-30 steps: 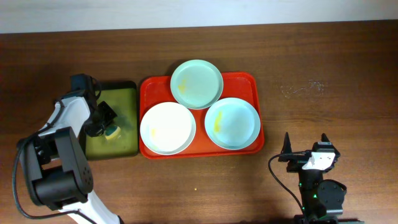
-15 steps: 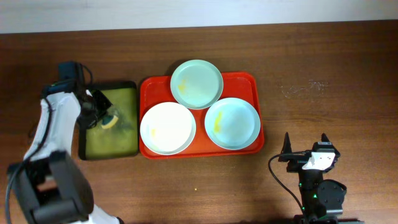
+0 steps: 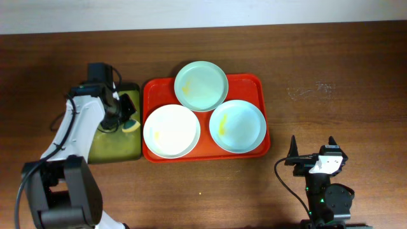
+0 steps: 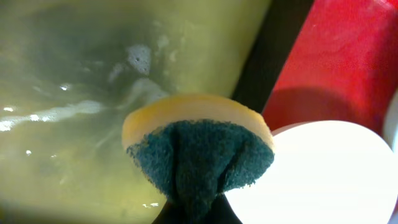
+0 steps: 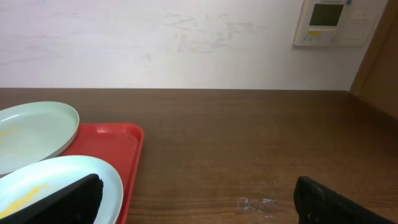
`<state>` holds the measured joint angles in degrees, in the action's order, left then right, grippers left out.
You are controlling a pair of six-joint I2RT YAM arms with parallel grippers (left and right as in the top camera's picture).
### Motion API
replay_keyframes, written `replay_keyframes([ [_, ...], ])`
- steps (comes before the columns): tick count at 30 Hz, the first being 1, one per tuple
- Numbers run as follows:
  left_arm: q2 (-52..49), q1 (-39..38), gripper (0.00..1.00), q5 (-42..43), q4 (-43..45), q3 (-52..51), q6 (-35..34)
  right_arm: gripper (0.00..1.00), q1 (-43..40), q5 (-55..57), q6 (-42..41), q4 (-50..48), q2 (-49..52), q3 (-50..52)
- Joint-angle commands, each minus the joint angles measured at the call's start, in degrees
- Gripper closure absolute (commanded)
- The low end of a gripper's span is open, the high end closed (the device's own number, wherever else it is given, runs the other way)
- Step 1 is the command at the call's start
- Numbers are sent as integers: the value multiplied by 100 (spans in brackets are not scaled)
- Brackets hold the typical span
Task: Clean dirty plates on tray and stack at the side
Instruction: 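Carry the sponge with the left gripper onto the white plate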
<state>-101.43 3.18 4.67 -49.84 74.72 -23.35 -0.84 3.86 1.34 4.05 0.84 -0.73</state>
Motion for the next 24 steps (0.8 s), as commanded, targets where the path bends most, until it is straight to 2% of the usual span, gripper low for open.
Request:
replay_keyframes([
  [1,785,-20,100,116,-240,651,114,1,-31,92,-11,22,-31,42],
  [4,1189,-319,100,501,-411,654,114,1,-31,92,-11,22,-31,42],
  [7,1187,-1021,100,511,-546,479,111,1,-31,92,-11,22,-31,42],
  [10,1010,-1711,100,120,-247,55,59,1,-31,92,-11,20,-31,42],
  [13,625,-2205,100,-496,33,-308,-420,1,-31,92,-11,22,-31,42],
  [18,-238,-2518,100,-468,494,-542,-446,1,-31,92,-11,22,-31,42],
  [24,-905,-2516,100,-466,527,-542,-444,1,-31,92,-11,22,-31,42],
])
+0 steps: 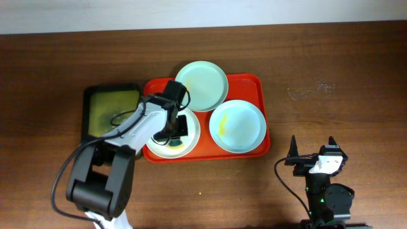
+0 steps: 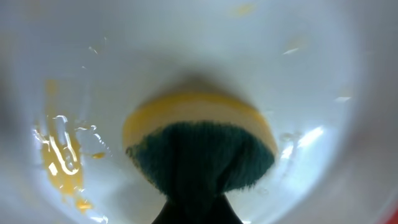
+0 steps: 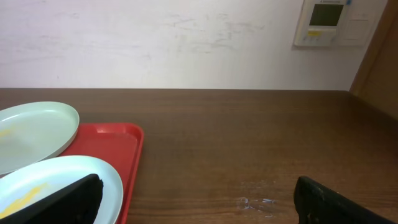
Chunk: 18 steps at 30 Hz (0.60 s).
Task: Clean dirty plates on tray and stack at the side
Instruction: 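Carry the sponge with the left gripper onto the white plate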
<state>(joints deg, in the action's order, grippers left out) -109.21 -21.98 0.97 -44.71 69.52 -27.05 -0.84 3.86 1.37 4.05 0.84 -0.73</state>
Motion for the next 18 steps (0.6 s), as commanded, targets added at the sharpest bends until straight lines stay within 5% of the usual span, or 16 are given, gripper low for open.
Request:
replay_keyframes([
  [1,-127,0,100,-96,17,-22,-74,1,-31,92,-13,22,-31,42],
  [18,-127,0,100,-79,2,-22,-66,1,-31,131,-13,13,-31,42],
])
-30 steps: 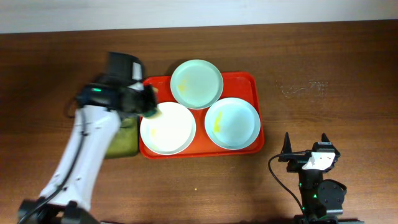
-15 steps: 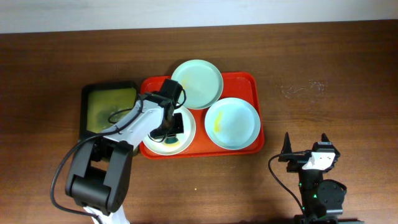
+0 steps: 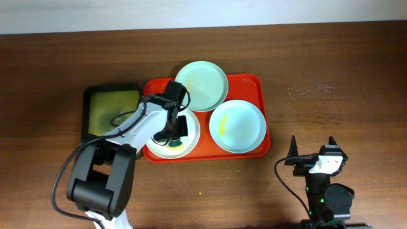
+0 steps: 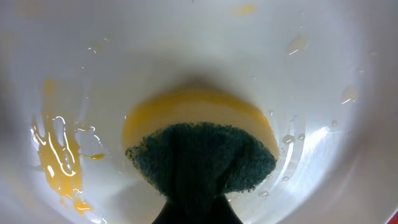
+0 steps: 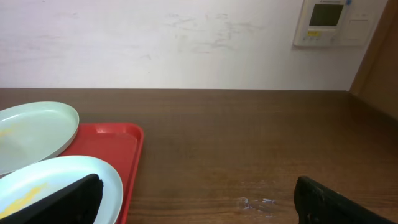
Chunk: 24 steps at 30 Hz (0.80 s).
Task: Clean dirty plates on tray and stack at the side
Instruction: 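Carry the sponge with the left gripper onto the white plate, then reach the right gripper to the white plate rim and grip it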
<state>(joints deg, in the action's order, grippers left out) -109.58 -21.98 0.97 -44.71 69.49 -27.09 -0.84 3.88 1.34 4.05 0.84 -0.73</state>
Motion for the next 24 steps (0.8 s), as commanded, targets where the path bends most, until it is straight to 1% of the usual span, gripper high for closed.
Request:
replay_keyframes([
  [1,-90,0,100,-79,-15,-20,-55,1,-31,129,-11,13,-31,42],
  [3,-90,0,100,-79,-31,-20,-48,1,-31,15,-74,-304,-31,42],
  [4,-90,0,100,-79,-28,-20,-48,1,-31,-306,-280,-551,-31,42],
  [7,-90,0,100,-79,11,-20,-48,1,-31,-2542,-1456,-1261,-31,42],
  [9,-90,0,100,-76,9,-20,-48,1,-31,-3174,-1989,-2022,-31,42],
  [11,-90,0,100,-76,-9,-20,-48,1,-31,-3171,-2514,-3099,-31,42],
  [12,-90,0,100,-79,-9,-20,-48,1,-31,-3143,-2643,-3674,-31,33],
  [14,-90,0,100,-76,-9,-20,-48,1,-31,-2680,-2876,-4712,-31,-212],
  [16,-90,0,100,-74,-13,-20,-48,1,-31,-2291,-2876,-4653,2,-734],
  [17,-90,0,100,-76,-20,-20,-48,1,-31,-2199,-2719,-4286,96,-1246],
  [19,-90,0,100,-76,-26,-20,-48,1,-31,-2205,-2262,-3169,448,-2332],
  [20,-90,0,100,-76,-24,-20,-48,1,-31,-2205,-2006,-2092,807,-3156],
  [21,-90,0,100,-76,-24,-20,-48,1,-31,-2267,-1600,-466,1436,-4295],
  [23,-90,0,100,-76,-35,-20,-48,1,-31,-2341,-1047,1742,2465,-5818],
  [24,-90,0,100,-76,-35,-20,-48,2,-31,-2341,-914,2970,3169,-6688],
])
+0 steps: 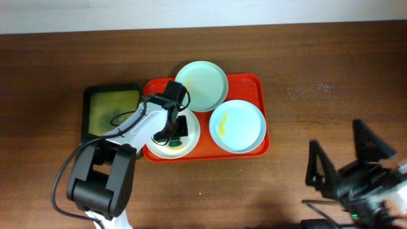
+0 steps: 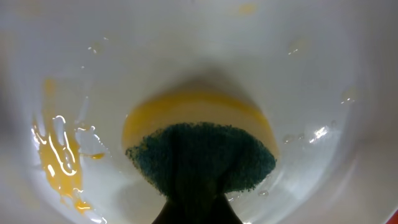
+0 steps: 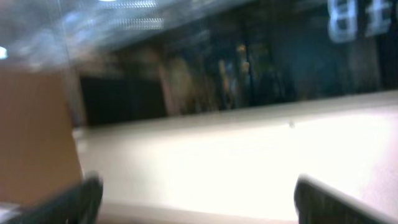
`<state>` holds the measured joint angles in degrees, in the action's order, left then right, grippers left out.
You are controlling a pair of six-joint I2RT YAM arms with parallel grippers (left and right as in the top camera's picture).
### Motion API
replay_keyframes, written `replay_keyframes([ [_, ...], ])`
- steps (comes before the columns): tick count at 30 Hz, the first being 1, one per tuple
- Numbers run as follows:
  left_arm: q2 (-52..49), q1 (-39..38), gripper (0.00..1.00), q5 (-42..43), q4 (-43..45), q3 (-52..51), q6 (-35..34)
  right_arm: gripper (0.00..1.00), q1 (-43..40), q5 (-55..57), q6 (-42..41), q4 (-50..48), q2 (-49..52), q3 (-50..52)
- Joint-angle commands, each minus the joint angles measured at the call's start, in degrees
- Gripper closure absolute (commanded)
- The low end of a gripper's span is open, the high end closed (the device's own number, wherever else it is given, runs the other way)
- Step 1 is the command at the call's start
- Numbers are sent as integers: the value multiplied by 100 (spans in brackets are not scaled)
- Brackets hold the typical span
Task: Clean dirty plates on tray and stack at the side
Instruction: 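Reach the right gripper to the white plate rim and grip it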
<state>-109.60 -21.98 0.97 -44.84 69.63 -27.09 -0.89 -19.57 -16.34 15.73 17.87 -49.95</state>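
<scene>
On the red tray (image 1: 255,81) lie three plates: a white one (image 1: 191,141) front left, a pale green one (image 1: 201,86) at the back, and a light blue one (image 1: 237,126) with a yellow smear at the right. My left gripper (image 1: 177,127) is shut on a yellow and green sponge (image 2: 199,137) pressed onto the white plate, beside a wet yellow smear (image 2: 59,168). Its jaws (image 2: 196,208) are mostly hidden under the sponge. My right gripper (image 1: 344,156) hangs open, raised at the front right. Its wrist view is blurred, with its fingers (image 3: 81,199) wide apart.
An olive basin (image 1: 108,111) of soapy water stands left of the tray. To the tray's right is brown table (image 1: 318,63) with a faint pale mark. My left arm reaches from the front left across the basin's corner.
My right gripper, resting low at the front right before, now appears raised and larger in the overhead view, and its camera faces a blurred room. The left gripper still holds the sponge on the white plate.
At first my left gripper held the sponge over the basin. Then it had the sponge on the white plate, and it has stayed there, with wet streaks round the yellow smear. My right gripper sat open and still at the front right until now.
</scene>
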Motion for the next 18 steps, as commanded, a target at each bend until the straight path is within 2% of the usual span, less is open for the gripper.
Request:
replay_keyframes([
  [1,-87,0,100,-76,-20,-33,-48,1,-26,-59,857,2785,2197,-2594],
  [4,-87,0,100,-79,9,-33,-50,1,-26,-1539,841,4557,3862,-4116],
  [6,-87,0,100,-81,26,-33,-50,3,-26,-2437,841,5169,4660,-4553],
  [7,-87,2,100,-81,33,-33,-50,28,-7,-2887,844,5184,5080,-4586],
  [8,-87,9,100,-83,55,-33,-52,40,76,-2990,863,5215,5427,-4581],
  [10,-87,83,100,-81,90,-26,-74,40,339,-2793,863,5331,5954,-4579],
  [14,-87,496,100,66,116,-22,-72,41,1554,-1563,739,5209,7064,-4572],
  [18,-87,787,100,649,138,-22,-68,47,2328,26,-592,4833,7871,-4572],
])
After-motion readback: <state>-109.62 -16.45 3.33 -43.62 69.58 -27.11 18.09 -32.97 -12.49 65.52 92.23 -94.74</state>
